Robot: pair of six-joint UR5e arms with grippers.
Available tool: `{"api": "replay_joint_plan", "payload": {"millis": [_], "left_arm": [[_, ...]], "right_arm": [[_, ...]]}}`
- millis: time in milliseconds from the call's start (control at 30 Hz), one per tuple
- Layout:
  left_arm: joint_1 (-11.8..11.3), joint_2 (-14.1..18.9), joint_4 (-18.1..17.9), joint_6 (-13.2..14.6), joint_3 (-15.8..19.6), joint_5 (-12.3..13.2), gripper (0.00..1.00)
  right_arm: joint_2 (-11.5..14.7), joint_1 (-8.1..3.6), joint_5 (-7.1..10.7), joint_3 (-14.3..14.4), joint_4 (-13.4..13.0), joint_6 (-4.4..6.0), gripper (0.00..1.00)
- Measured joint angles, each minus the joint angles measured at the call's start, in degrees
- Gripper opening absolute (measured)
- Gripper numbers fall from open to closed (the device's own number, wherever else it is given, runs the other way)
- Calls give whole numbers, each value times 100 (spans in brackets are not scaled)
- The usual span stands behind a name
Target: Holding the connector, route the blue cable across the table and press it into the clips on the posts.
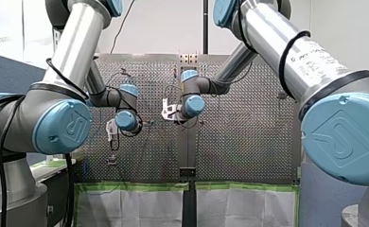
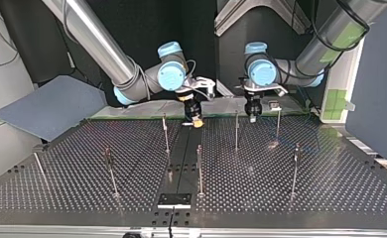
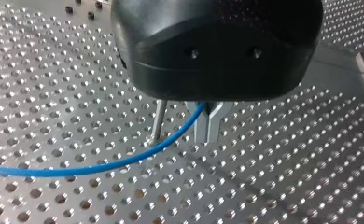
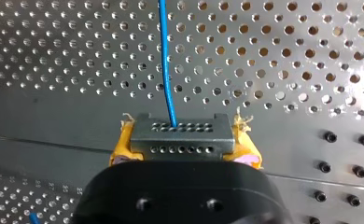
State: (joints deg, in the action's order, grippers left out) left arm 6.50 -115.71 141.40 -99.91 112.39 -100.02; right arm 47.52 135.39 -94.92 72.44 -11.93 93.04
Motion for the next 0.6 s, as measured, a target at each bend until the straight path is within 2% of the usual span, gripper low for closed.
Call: {"api": "replay_joint_plan", "payload": {"millis": [300,600], "left_arm": [[-182,-25,10,-4,-350,140,0],[-350,-32,5,-23,-463,335,0]], "right_arm": [[-29,-119,65,-1,-78,11,0],[-33,-304,106,-23,-113,22,0]]}}
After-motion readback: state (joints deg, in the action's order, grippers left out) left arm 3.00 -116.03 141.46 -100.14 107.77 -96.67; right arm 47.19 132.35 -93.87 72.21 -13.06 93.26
